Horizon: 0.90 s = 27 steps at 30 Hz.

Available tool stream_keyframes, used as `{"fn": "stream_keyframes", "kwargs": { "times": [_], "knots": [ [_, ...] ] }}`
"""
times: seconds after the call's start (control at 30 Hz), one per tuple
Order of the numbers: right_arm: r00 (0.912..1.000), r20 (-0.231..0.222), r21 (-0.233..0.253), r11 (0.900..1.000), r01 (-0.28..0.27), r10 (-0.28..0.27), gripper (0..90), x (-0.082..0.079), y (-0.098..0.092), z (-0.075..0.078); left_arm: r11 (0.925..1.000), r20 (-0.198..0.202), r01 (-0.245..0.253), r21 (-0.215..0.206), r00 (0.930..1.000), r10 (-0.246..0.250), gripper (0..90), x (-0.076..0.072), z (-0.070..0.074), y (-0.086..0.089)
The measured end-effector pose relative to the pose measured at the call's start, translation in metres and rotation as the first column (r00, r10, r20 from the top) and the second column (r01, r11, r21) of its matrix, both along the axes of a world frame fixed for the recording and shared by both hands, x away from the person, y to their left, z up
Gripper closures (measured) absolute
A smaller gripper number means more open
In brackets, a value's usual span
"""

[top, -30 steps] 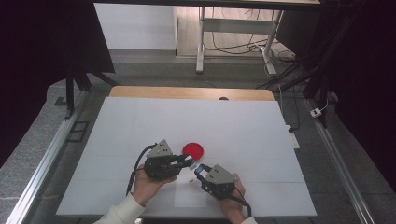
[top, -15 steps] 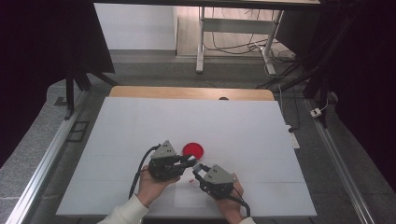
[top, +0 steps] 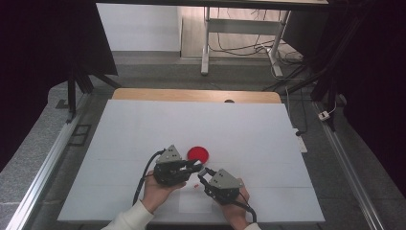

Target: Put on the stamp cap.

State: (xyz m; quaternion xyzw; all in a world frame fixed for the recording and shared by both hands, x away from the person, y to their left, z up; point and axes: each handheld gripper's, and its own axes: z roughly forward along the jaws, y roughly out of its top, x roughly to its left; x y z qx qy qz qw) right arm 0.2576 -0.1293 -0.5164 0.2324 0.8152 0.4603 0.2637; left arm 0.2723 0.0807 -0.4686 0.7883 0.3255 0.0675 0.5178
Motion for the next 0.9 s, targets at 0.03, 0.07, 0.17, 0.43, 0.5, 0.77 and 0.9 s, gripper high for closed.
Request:
{"fn": "stream_keyframes", "kwargs": {
  "times": [0.03,0.07,0.17,0.43,0.5,0.77,0.9],
  "knots": [
    [1.0000,-0.001,0.001,1.000,0.000,0.000,64.6,0.0001,0.0000,-0.0001,1.0000,-0.001,0.001,-0.002,1.0000,-0.001,74.9,0.0000,0.0000,0.0000],
    [1.0000,-0.001,0.003,1.000,-0.002,0.002,64.6,0.0002,0.0001,-0.0002,1.0000,-0.002,0.003,-0.003,1.0000,-0.003,74.8,0.0000,0.0000,-0.0002],
    [1.0000,-0.003,0.002,1.000,0.001,-0.001,64.6,0.0003,0.0002,-0.0006,1.0000,-0.002,0.004,-0.001,1.0000,-0.004,74.9,-0.0001,-0.0003,-0.0012],
    [1.0000,-0.002,0.016,1.000,0.006,-0.006,64.6,-0.0004,0.0009,-0.0007,1.0000,0.004,-0.006,0.002,1.0000,0.006,74.9,0.0000,-0.0011,-0.0019],
    [1.0000,0.000,0.006,1.000,0.009,-0.009,64.6,-0.0004,0.0004,-0.0008,1.0000,0.003,-0.005,0.003,1.0000,0.005,74.9,0.0000,-0.0015,-0.0023],
    [0.9989,0.037,-0.016,0.999,0.029,-0.028,64.7,-0.0034,0.0018,-0.0005,0.9998,0.002,-0.005,0.017,1.0000,0.005,75.4,-0.0014,-0.0013,-0.0030],
    [0.9975,0.060,-0.037,0.999,0.039,-0.037,64.7,-0.0053,0.0028,-0.0004,0.9997,-0.007,-0.004,0.022,1.0000,0.004,75.5,-0.0015,-0.0009,-0.0028]
  ]
}}
